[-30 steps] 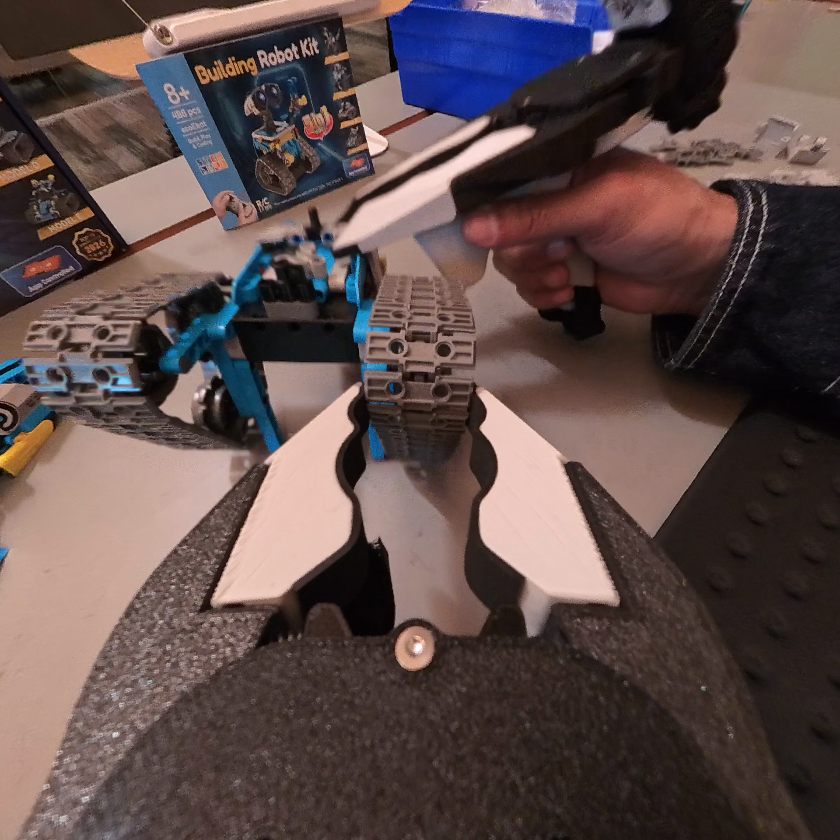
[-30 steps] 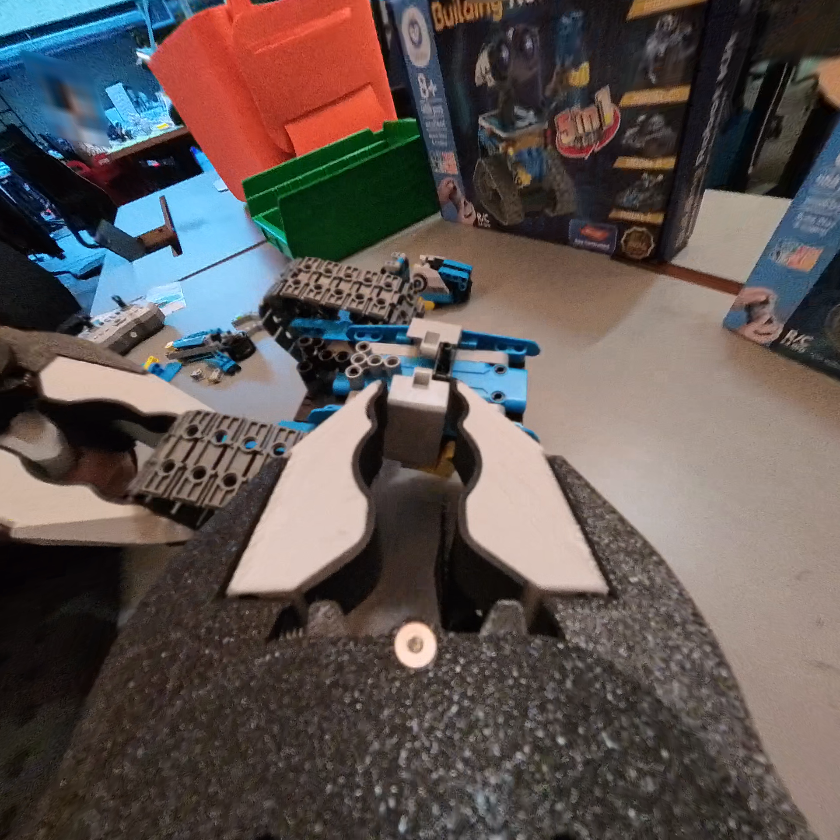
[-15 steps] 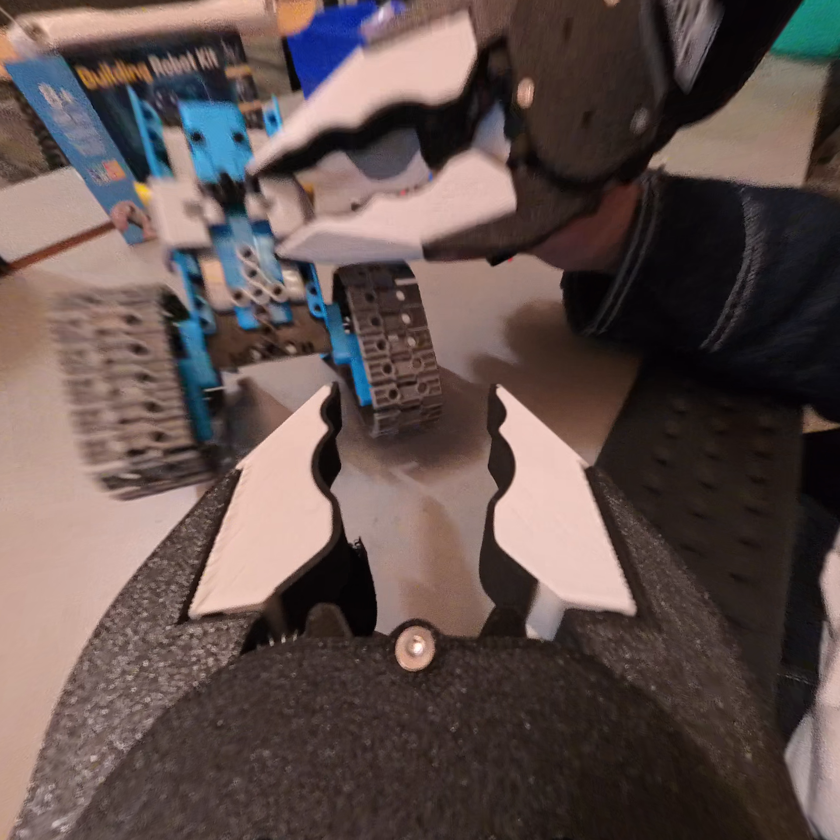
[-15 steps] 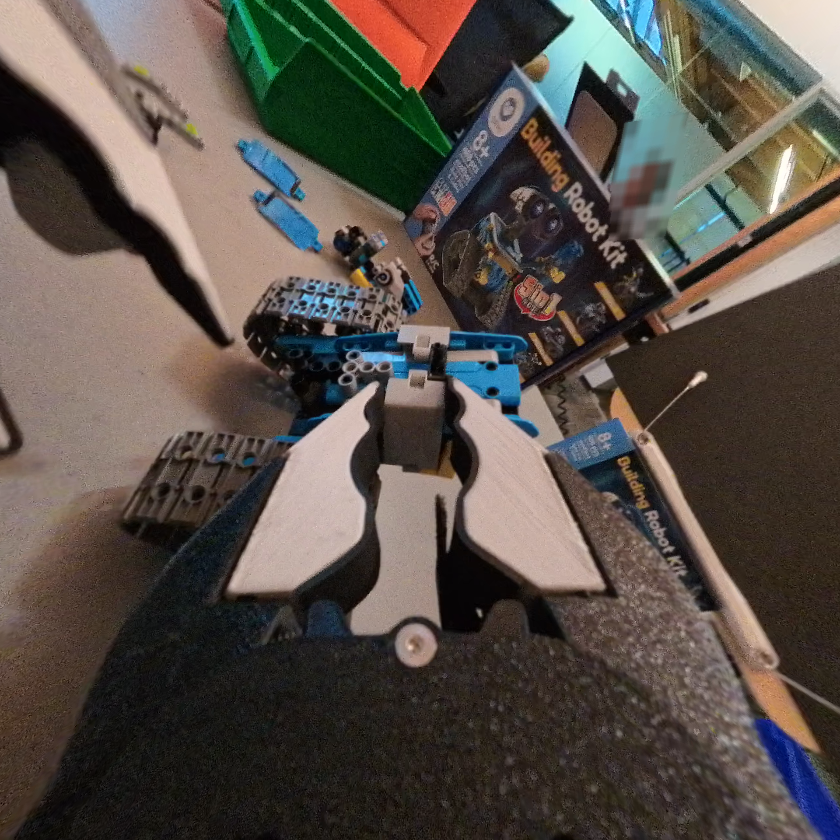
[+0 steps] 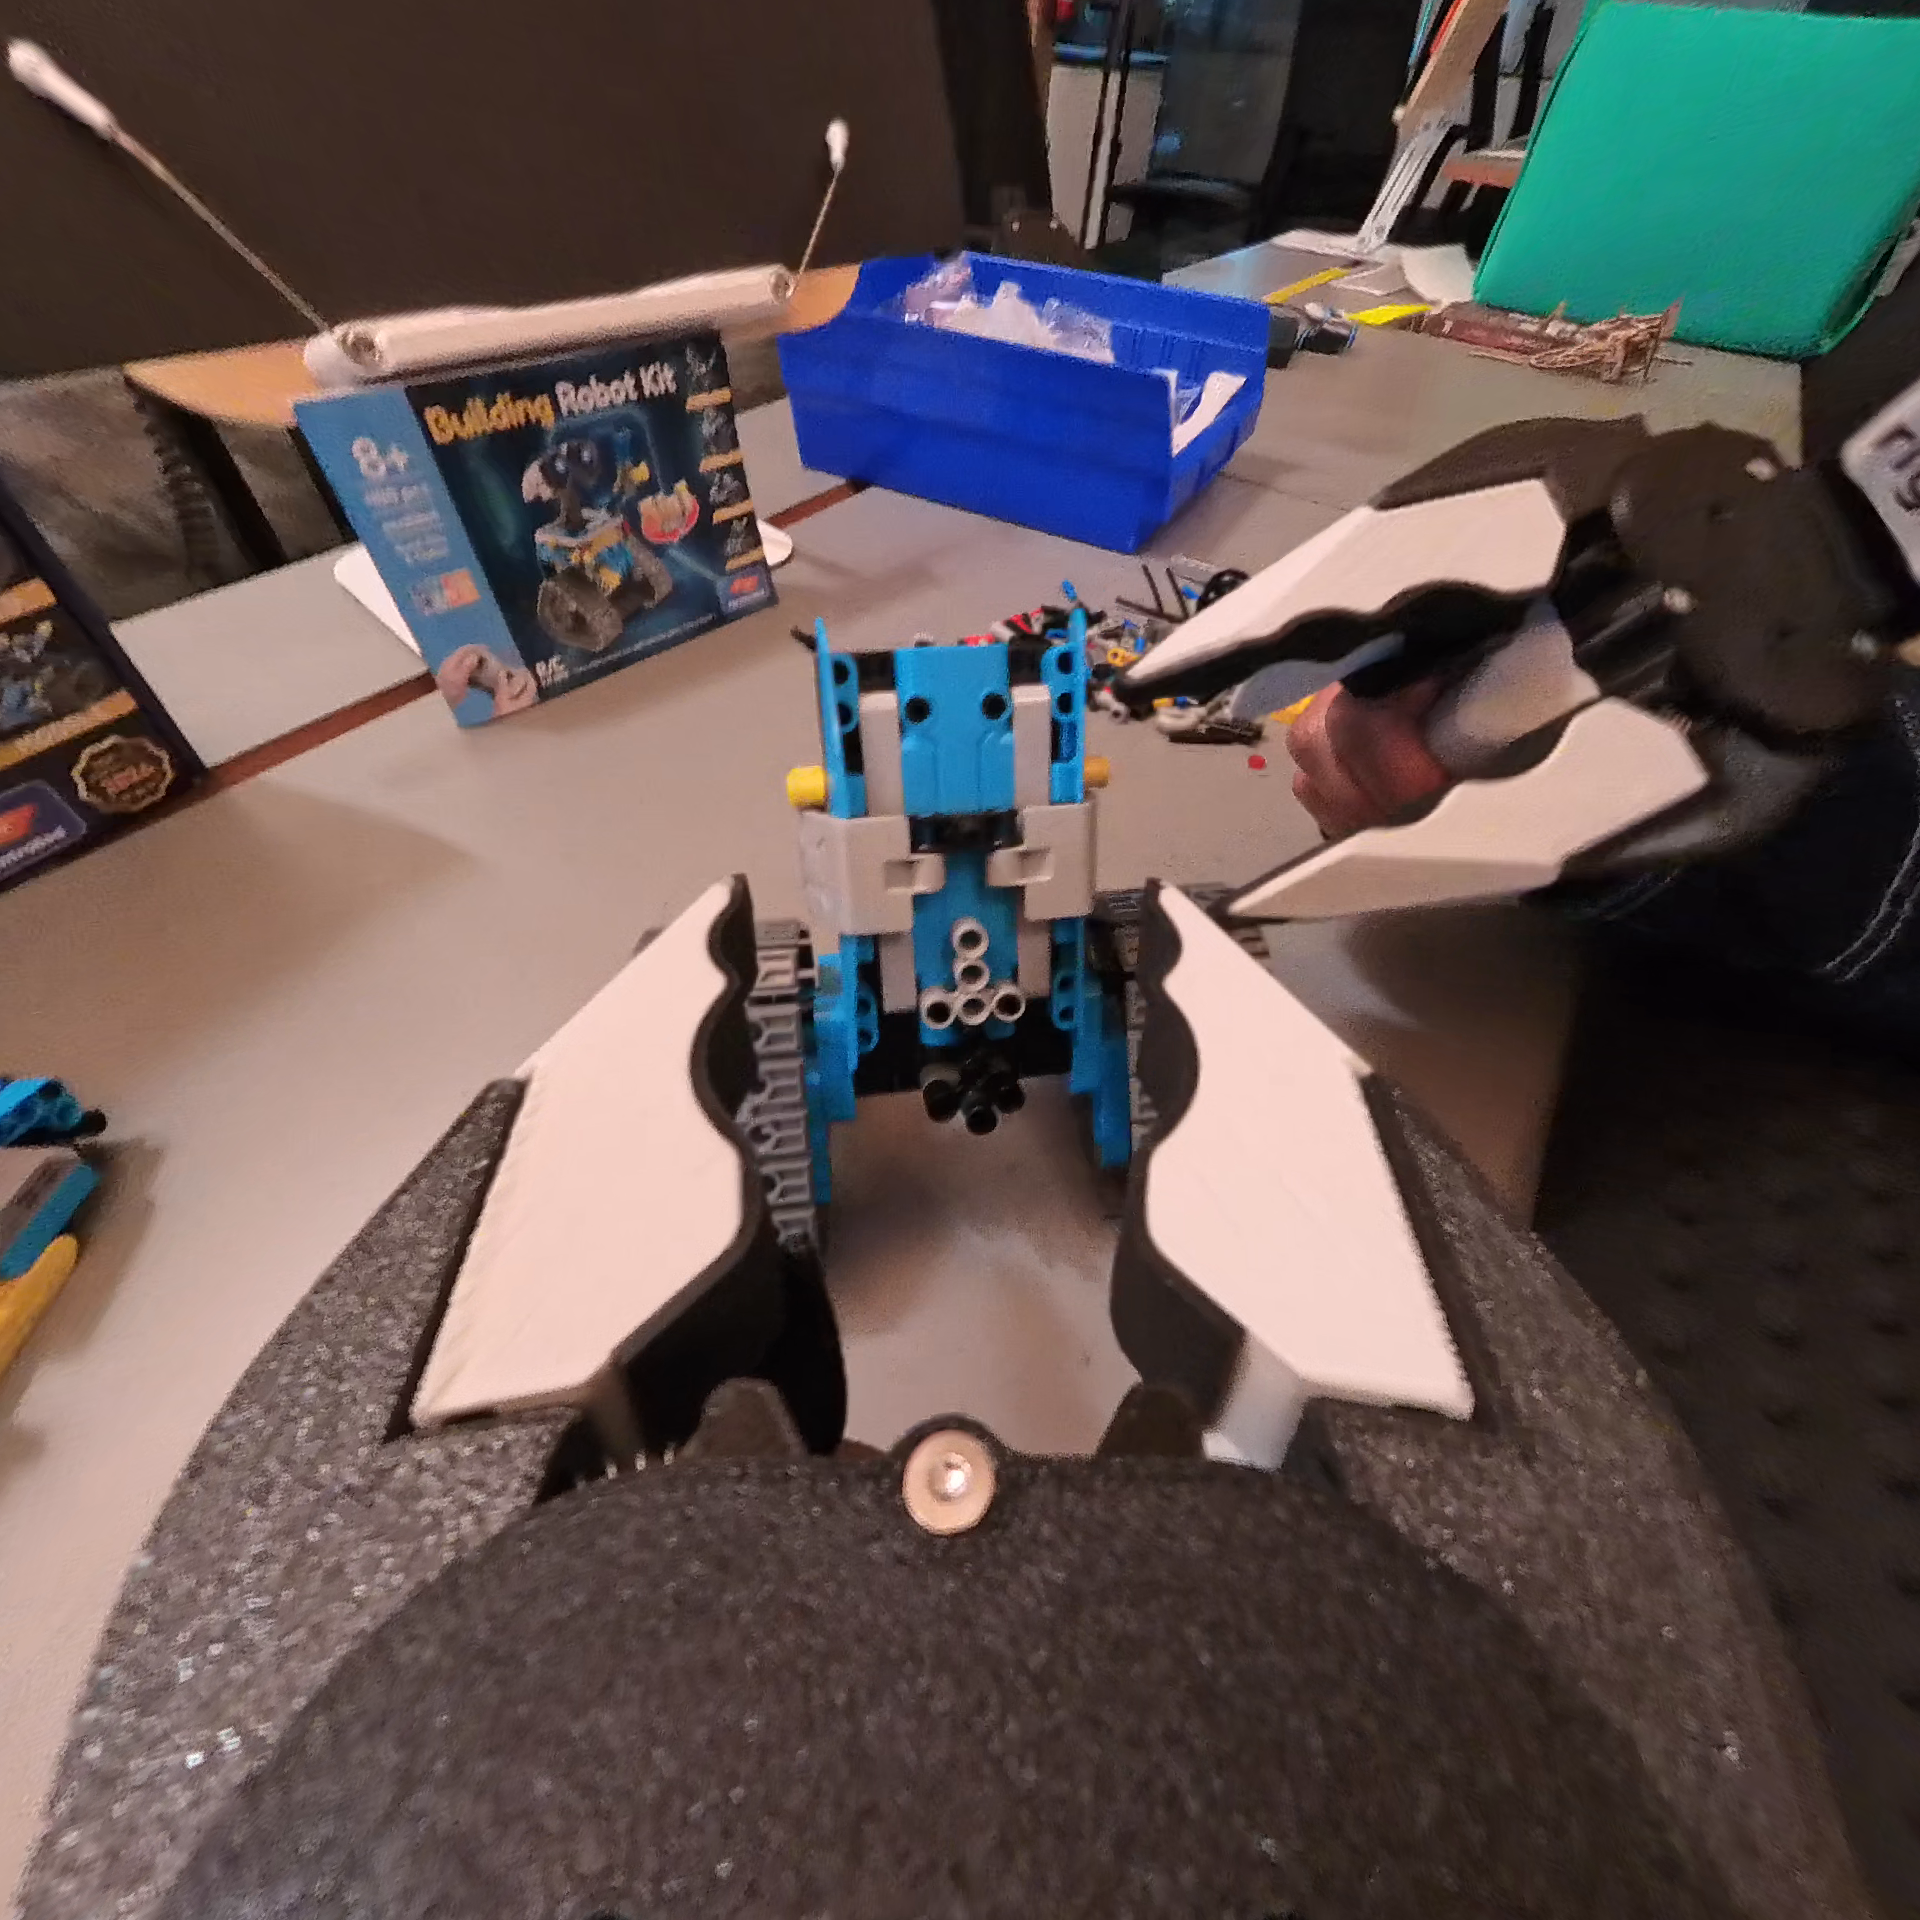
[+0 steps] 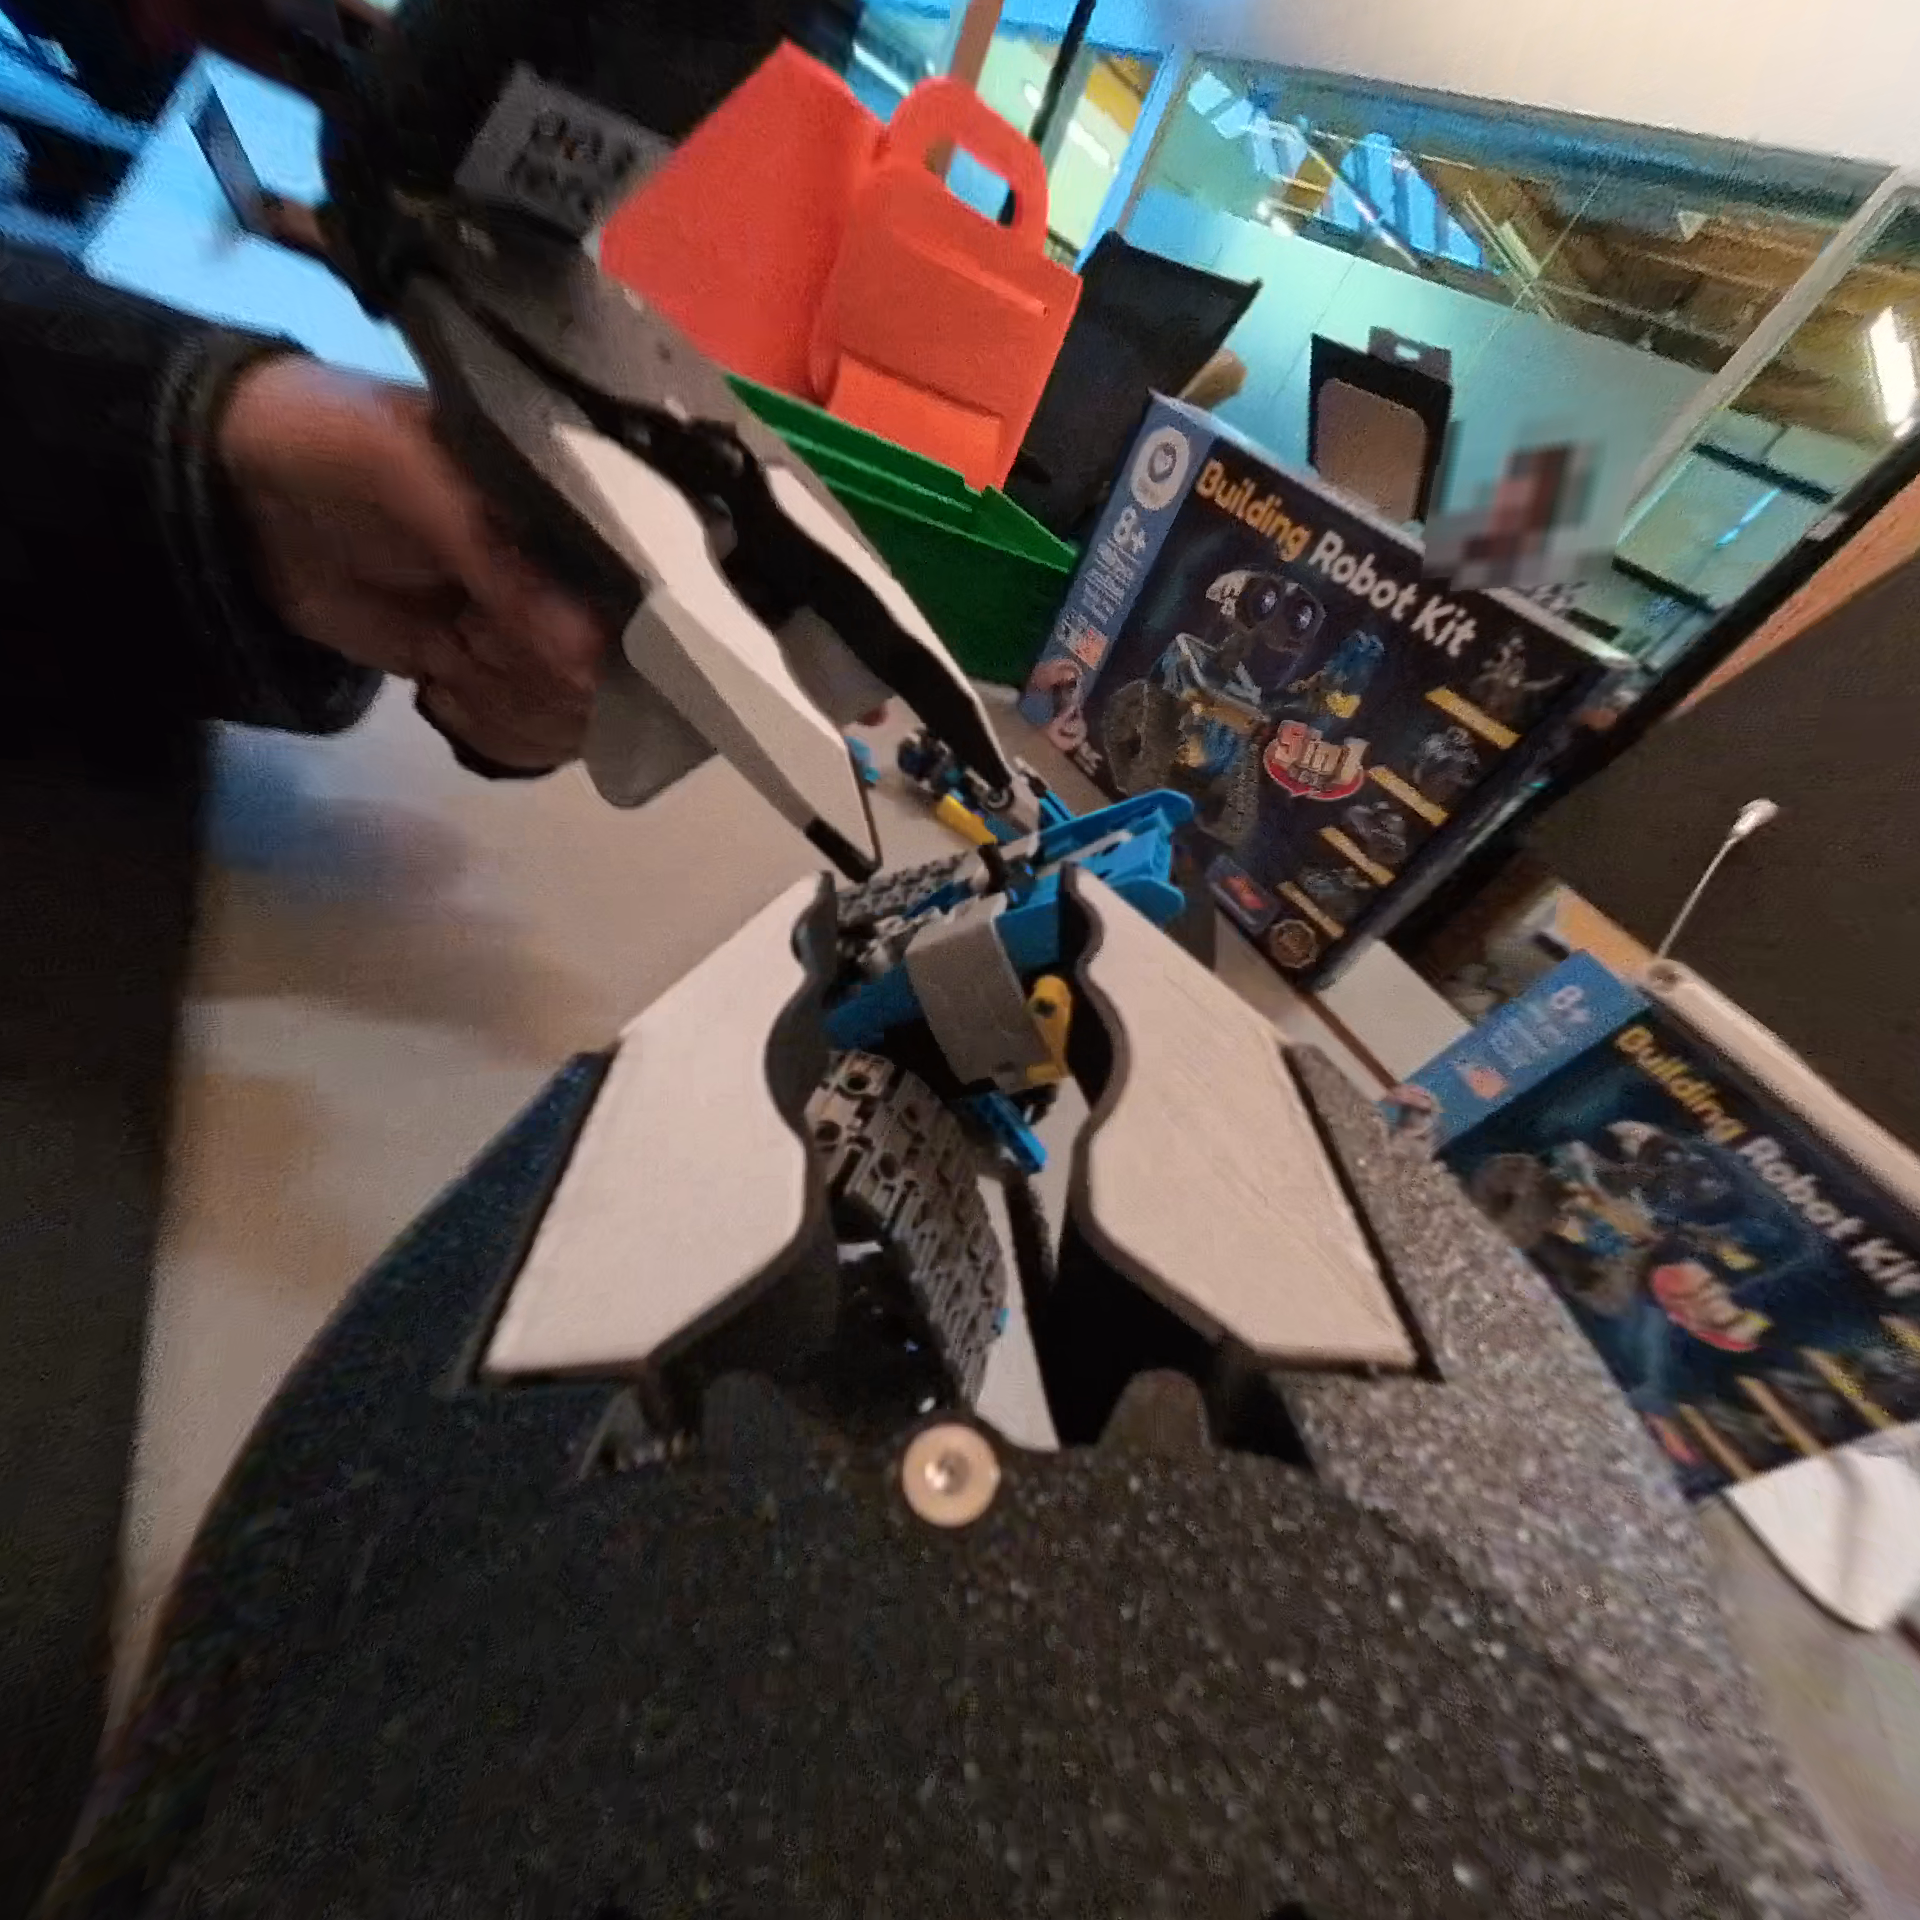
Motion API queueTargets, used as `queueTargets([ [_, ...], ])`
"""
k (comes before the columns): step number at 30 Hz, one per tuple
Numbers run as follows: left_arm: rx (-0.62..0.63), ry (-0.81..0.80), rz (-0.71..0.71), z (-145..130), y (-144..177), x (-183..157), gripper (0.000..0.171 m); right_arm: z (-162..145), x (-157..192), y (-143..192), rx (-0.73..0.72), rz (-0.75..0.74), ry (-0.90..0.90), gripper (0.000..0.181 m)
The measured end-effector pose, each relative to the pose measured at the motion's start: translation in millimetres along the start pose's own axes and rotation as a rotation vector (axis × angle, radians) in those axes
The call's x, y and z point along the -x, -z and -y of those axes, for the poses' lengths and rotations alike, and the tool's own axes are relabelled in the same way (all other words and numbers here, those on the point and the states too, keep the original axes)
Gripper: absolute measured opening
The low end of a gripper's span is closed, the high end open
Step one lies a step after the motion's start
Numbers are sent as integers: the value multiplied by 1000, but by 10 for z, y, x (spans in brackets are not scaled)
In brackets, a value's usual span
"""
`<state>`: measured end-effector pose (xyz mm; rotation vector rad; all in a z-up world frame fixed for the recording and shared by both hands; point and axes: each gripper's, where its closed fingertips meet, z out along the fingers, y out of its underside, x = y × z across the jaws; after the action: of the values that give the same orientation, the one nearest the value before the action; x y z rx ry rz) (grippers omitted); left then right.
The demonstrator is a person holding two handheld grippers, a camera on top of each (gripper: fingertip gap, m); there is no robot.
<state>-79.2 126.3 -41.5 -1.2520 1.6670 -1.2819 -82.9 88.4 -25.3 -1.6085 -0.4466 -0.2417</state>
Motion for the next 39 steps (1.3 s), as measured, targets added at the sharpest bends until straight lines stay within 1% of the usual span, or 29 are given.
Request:
queueTargets([
  [2,34,-45,7,-69,-62,-44,75,110,-78,169,-89,3,-97,38],
  [4,46,-60,24,-129,-117,-48,75,121,-241,298,-130,-35,-161,28],
  [6,29,-47,50,-113,-137,2,70,-59,-335,296,-70,-27,-252,23],
  [7,20,-30,44,-94,-143,3,69,-190,-362,254,-13,-21,-305,26],
  [8,11,-16,34,-75,-151,-8,69,-281,-362,212,30,-8,-357,33],
  [11,-9,-24,39,-42,-191,-29,69,-368,-270,129,64,59,-472,32],
  [12,3,-31,37,-63,-226,-39,71,-431,-268,105,92,56,-499,32],
  [14,30,-53,47,-118,-305,-17,83,-535,-253,74,136,65,-546,33],
  [16,48,-82,47,-139,-357,-2,82,-550,-258,58,135,74,-587,32],
  [18,44,-102,59,-107,-385,18,74,-499,-254,57,104,101,-625,31],
  [20,47,-113,67,-99,-408,13,70,-442,-269,58,66,112,-671,30],
  [23,42,-124,98,-102,-405,12,70,-427,-303,50,42,101,-745,30],
  [26,35,-105,115,-109,-395,14,70,-434,-309,30,38,61,-739,28],
  [31,27,-93,120,-115,-386,15,70,-414,-301,5,73,-12,-505,23],
  [34,24,-90,124,-116,-385,16,70,-382,-269,5,79,-31,-374,13],
  [36,23,-92,127,-118,-380,17,69,-371,-255,2,73,-38,-351,10],
  [37,22,-93,127,-118,-376,16,69,-369,-256,3,70,-33,-363,11],
  [38,21,-95,126,-120,-372,15,70,-366,-261,1,66,-22,-383,21],
  [39,20,-95,125,-122,-368,15,70,-371,-267,0,66,-12,-406,25],
])
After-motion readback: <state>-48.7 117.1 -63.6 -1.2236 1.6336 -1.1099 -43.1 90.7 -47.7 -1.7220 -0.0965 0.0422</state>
